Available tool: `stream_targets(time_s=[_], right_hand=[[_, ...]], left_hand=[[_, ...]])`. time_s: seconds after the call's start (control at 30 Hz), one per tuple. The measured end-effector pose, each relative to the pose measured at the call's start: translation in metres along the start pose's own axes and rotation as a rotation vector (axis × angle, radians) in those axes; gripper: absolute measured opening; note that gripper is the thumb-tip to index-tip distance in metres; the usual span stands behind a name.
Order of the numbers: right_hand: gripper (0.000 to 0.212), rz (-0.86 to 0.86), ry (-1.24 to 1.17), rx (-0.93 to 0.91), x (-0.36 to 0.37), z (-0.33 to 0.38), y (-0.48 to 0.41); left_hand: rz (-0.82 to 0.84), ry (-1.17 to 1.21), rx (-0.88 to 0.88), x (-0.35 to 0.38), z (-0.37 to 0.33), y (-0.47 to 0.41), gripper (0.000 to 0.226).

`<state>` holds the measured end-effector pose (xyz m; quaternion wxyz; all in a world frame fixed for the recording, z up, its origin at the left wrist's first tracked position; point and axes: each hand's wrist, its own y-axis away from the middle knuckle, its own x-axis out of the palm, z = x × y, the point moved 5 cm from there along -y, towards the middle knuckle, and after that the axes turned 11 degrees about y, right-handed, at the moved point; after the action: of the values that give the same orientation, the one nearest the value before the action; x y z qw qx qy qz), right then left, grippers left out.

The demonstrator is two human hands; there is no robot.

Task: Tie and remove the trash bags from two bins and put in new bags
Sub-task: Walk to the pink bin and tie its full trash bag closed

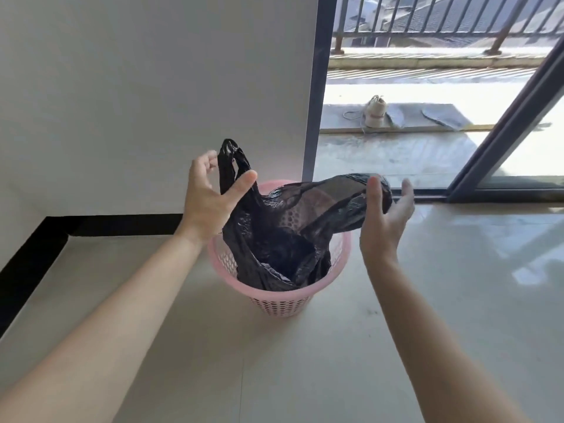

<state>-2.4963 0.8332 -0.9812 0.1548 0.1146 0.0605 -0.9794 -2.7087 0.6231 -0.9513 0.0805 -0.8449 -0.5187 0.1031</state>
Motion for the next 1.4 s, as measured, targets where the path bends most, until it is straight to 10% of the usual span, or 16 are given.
stream_targets(time_s=[0.2,0.33,0.47,0.67,0.93,1.0,1.13,1.4], right_hand=[[0.128,0.261,0.244,0.171,0.021,-0.071,0.004],[0.088,0.36,0.474,-0.055,0.041,-0.06,-0.007],[0.035,0.32,0.325,-0.192,0.052,-0.027,-0.016],[0.025,0.451,0.179,-0.146,0.066,-0.006,-0.008],[0.021,0.592,0.47,-0.502,0.089,0.024,0.017],[0.019,0.617,0.425,-0.528,0.092,0.027,0.021],[0.04,0.571,0.548,-0.635,0.086,0.034,0.024],[0.032,0.499,0.578,-0.524,0.081,-0.006,0.0]], left_hand=[[0.236,-0.278,0.009,0.017,0.029,0.017,0.124],[0.309,-0.168,-0.095,0.033,0.023,0.012,0.11],[0.282,-0.038,-0.051,0.047,-0.011,0.004,0.021],[0.103,0.415,-0.162,0.033,-0.022,-0.006,0.047],[0.499,0.158,-0.133,0.04,-0.04,0.004,0.034],[0.394,0.232,-0.091,0.04,-0.045,0.0,0.01],[0.183,0.365,-0.183,0.034,-0.033,-0.006,0.048],[0.064,0.556,-0.318,0.036,-0.012,-0.007,0.047]])
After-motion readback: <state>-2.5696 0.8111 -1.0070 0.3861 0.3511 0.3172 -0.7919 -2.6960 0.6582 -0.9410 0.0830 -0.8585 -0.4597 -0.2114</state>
